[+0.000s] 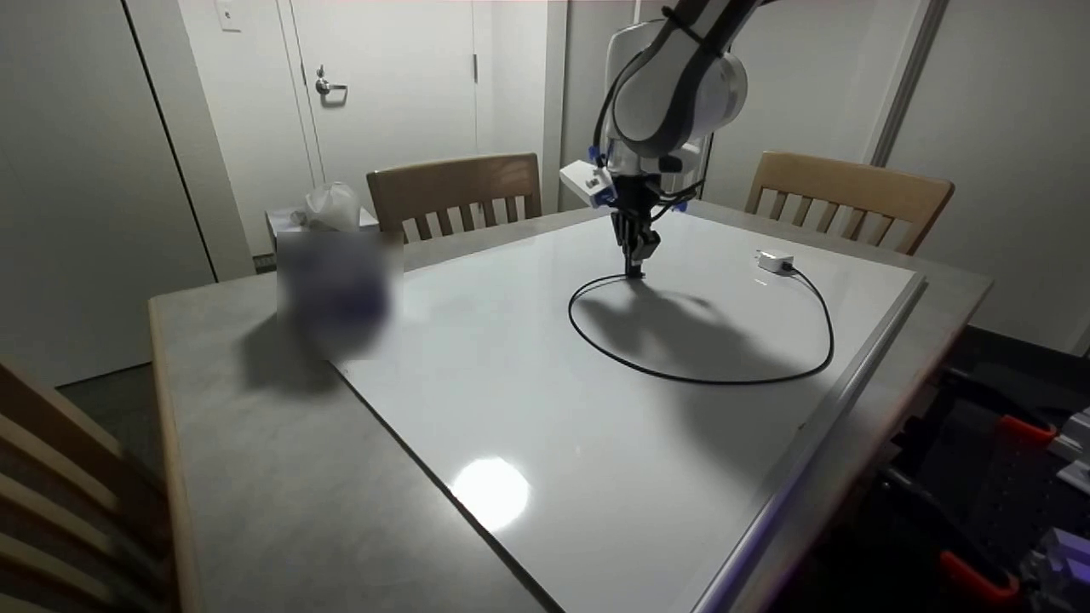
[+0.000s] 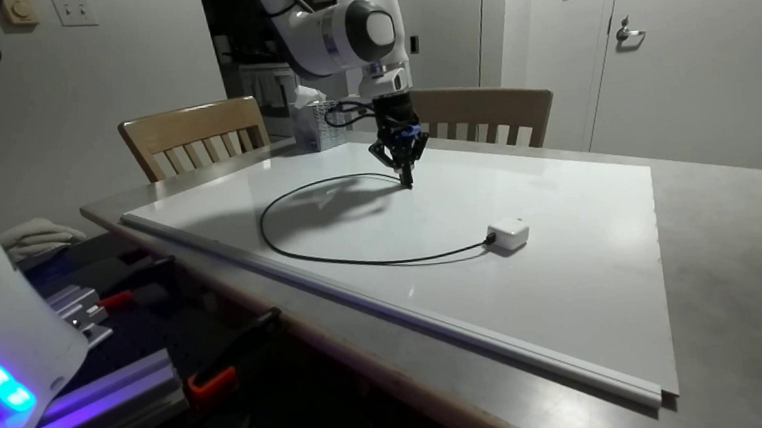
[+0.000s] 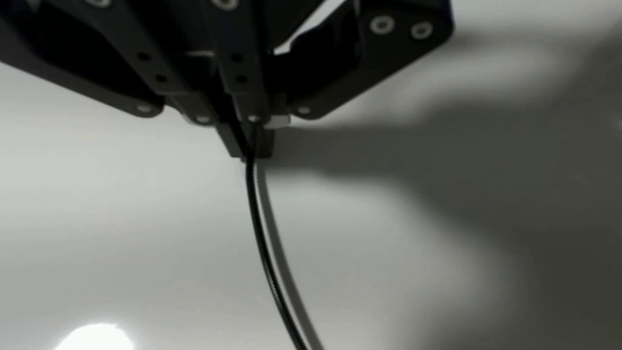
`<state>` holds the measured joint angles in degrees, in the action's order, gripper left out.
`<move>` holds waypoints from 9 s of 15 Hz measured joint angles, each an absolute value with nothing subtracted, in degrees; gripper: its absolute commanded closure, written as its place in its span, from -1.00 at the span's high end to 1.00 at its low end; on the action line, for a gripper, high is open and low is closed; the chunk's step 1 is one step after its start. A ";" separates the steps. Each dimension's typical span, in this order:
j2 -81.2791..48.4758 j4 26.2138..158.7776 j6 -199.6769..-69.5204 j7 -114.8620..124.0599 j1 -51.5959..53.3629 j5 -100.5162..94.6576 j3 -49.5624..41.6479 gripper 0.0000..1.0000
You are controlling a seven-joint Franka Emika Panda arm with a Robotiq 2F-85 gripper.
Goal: Unwind the charger cable and stretch it along the board
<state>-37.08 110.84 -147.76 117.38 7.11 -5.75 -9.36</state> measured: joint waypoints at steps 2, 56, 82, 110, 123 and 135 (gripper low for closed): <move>-38.29 108.02 -144.48 117.30 7.50 -5.74 -9.53 -0.89; -43.19 90.73 -144.05 46.81 14.14 -5.84 1.88 -0.97; -49.02 82.00 -141.55 8.44 14.43 1.43 10.92 -0.97; -56.53 67.66 -118.72 -15.56 18.07 1.68 16.83 -0.97; -63.58 57.74 -112.22 -32.29 19.94 1.69 20.53 -0.24; -61.16 55.95 -111.30 -26.88 20.14 1.69 20.54 1.00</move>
<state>-61.16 55.95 -111.30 -26.88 20.14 1.69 20.54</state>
